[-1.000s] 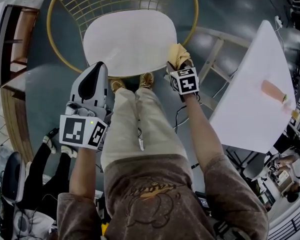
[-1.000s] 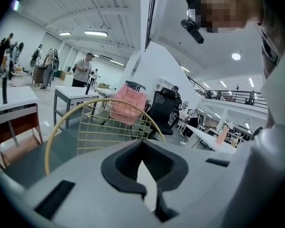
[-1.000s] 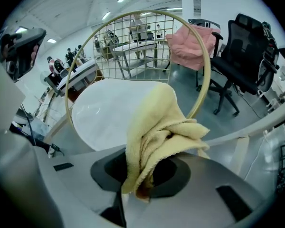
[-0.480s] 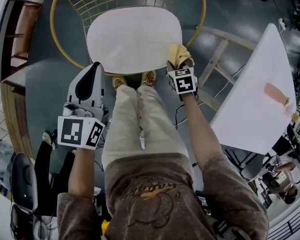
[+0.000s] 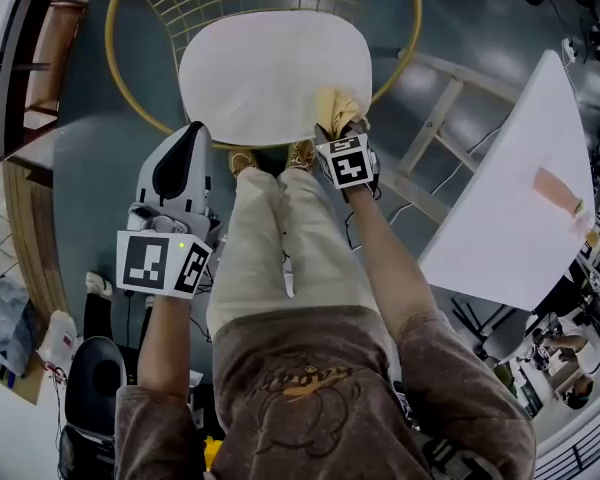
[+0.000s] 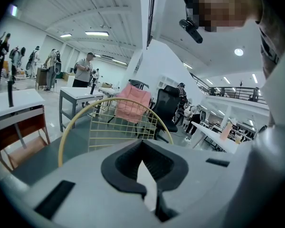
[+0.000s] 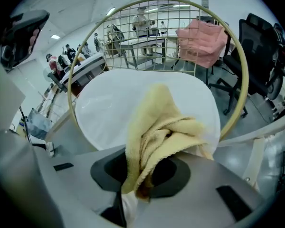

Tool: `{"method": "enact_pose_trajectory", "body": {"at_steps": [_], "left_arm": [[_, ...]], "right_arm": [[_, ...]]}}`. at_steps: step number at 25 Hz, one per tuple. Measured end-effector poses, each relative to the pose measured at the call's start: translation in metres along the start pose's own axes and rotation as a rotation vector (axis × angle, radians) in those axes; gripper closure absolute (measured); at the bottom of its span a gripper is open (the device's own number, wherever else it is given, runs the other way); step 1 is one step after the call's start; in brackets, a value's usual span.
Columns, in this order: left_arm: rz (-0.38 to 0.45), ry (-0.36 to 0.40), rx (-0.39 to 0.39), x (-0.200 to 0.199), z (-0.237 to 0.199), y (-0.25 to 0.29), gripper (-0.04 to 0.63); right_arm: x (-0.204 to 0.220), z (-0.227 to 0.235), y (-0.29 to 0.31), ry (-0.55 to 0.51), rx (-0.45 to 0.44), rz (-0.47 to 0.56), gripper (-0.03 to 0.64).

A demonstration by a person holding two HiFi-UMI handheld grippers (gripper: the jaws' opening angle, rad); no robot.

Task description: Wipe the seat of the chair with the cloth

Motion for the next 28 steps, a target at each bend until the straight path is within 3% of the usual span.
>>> {"method": "enact_pose_trajectory", "body": {"at_steps": [20,28], "left_arm": [[-0.001,-0.02,-0.036,0.001,-0.025,-0.01,0.589],[0.003,-0.034,-0.026,-0.001,-0.029,-0.007,0.589]], "right_arm": [[-0.039,-0.095,0.043,-0.04,-0.184,-0.018,0.506],[-0.055,-0.145,0.051,-0.123,-0.273,-0.023,0.506]]}}
Point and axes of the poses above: the fingertips, and each gripper's own axes: y forward along the fingers, z to its right, x out of its underside, the point moved 4 cm from there along -y, backward along the fingers
